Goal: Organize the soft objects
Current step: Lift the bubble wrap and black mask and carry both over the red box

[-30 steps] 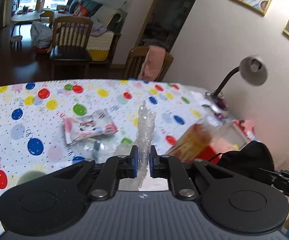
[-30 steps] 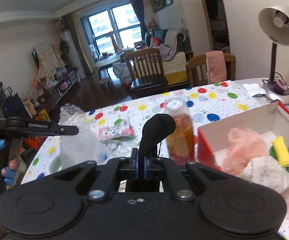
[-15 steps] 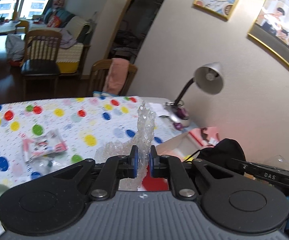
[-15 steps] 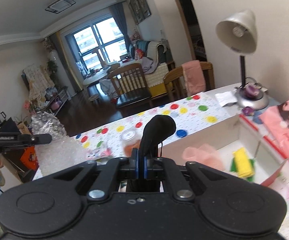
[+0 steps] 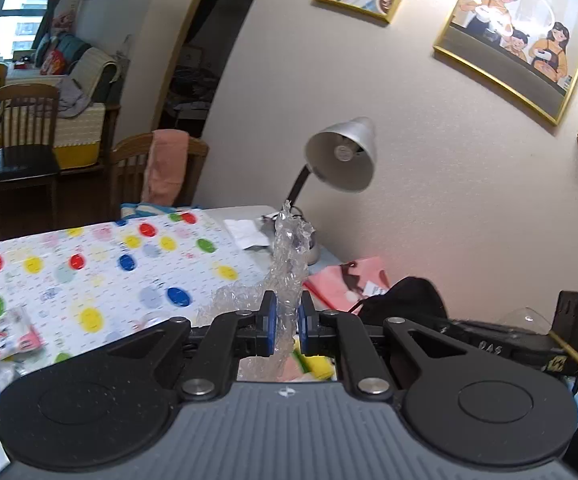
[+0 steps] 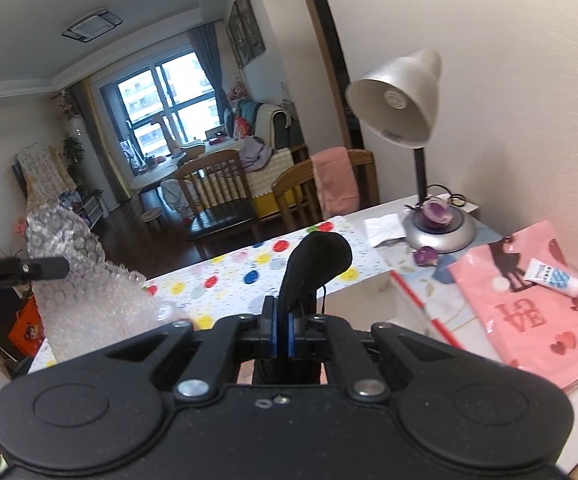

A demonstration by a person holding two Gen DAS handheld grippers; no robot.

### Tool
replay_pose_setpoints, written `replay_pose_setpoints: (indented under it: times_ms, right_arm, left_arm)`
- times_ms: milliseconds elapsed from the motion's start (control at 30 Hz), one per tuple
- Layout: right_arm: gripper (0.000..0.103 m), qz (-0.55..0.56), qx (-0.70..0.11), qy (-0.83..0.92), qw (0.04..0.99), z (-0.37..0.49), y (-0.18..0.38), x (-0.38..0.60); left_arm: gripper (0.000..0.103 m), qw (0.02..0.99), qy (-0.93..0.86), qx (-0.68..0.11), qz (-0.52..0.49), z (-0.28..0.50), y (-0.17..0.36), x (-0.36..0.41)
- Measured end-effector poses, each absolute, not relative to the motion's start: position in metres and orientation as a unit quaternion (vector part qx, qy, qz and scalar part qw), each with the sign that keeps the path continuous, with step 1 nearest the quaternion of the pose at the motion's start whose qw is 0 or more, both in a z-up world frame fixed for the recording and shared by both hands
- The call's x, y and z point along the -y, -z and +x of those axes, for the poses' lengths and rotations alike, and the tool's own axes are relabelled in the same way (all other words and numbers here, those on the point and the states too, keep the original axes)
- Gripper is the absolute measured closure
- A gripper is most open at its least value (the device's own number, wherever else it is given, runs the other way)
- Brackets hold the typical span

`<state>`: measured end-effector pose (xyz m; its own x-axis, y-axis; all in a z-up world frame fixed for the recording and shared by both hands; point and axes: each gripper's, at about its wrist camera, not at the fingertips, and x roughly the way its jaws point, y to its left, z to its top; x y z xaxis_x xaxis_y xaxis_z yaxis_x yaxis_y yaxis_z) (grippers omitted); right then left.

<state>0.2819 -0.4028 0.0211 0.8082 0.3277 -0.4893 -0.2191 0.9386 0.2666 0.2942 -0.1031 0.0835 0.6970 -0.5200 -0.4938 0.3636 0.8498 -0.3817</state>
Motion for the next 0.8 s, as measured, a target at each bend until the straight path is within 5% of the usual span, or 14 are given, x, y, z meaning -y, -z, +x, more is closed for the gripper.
replay_pose_setpoints:
  times_ms: [800]
  right_arm:
    - [0.099, 0.077, -0.321, -0.142, 0.933, 0.343, 0.032, 0.456]
  left_arm:
    - [0.092, 0.889, 0.269, -0.348, -0.128, 0.362, -0.011, 0.229]
